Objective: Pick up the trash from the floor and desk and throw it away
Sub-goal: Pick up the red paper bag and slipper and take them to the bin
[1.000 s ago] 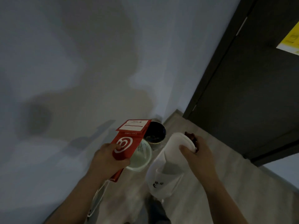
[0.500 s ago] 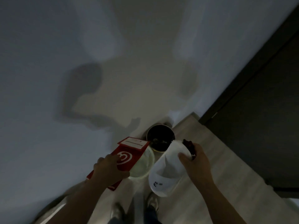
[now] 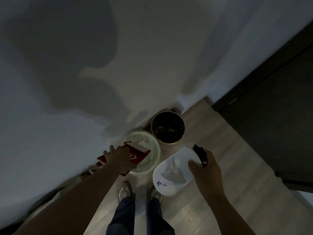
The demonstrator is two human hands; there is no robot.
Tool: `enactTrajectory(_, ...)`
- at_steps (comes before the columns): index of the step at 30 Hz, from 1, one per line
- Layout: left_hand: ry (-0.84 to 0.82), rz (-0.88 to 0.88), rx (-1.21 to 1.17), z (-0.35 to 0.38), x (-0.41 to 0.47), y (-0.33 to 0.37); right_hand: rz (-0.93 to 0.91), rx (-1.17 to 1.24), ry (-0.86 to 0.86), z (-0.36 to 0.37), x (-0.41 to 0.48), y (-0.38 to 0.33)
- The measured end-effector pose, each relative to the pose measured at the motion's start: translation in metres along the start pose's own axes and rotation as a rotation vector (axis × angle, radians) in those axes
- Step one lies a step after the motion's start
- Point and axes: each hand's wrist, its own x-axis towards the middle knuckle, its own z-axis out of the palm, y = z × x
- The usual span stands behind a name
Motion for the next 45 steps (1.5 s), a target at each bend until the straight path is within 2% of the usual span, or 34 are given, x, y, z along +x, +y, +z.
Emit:
enactTrajectory(3, -0.024, 0.058, 0.025, 0.002, 0.018, 0.008, 0.005, -0.021, -0.016, 0.009, 0.011, 0.010)
enactTrajectory(8, 0.016, 0.150, -0.117, 0.010, 0.016, 0.010, 0.023, -0.057, -0.066, 0.035, 0.027, 0.019)
enactTrajectory(17, 0.090, 0.181, -0.137, 0.018, -0.009, -0.040, 0.065, -0.069, -0.073, 0.110, 0.047, 0.012)
enactTrajectory(20, 0.106, 0.180, -0.109, 0.015, -0.013, -0.056, 0.092, -0.066, -0.162, 0.139, 0.054, 0.006)
enactTrajectory(25, 0.143, 0.201, -0.131, 0.008, -0.019, -0.076, 0.084, -0.205, -0.358, 0.170, 0.050, 0.002)
enactTrajectory(30, 0.158, 0.214, -0.139, 0.003, -0.026, -0.086, 0.105, -0.274, -0.424, 0.170, 0.034, -0.004)
enactTrajectory(36, 0.208, 0.261, -0.150, -0.018, -0.047, -0.093, 0.016, -0.500, -0.463, 0.154, 0.013, -0.025)
enactTrajectory(38, 0.229, 0.270, -0.080, -0.031, -0.064, -0.096, -0.032, -0.568, -0.480, 0.146, 0.005, -0.038)
enactTrajectory(42, 0.444, 0.315, -0.003, -0.065, -0.098, -0.103, -0.204, -0.720, -0.506, 0.127, -0.007, -0.073)
enactTrajectory(45, 0.351, 0.254, -0.017, -0.092, -0.121, -0.102, -0.393, -0.938, -0.540, 0.109, -0.008, -0.104)
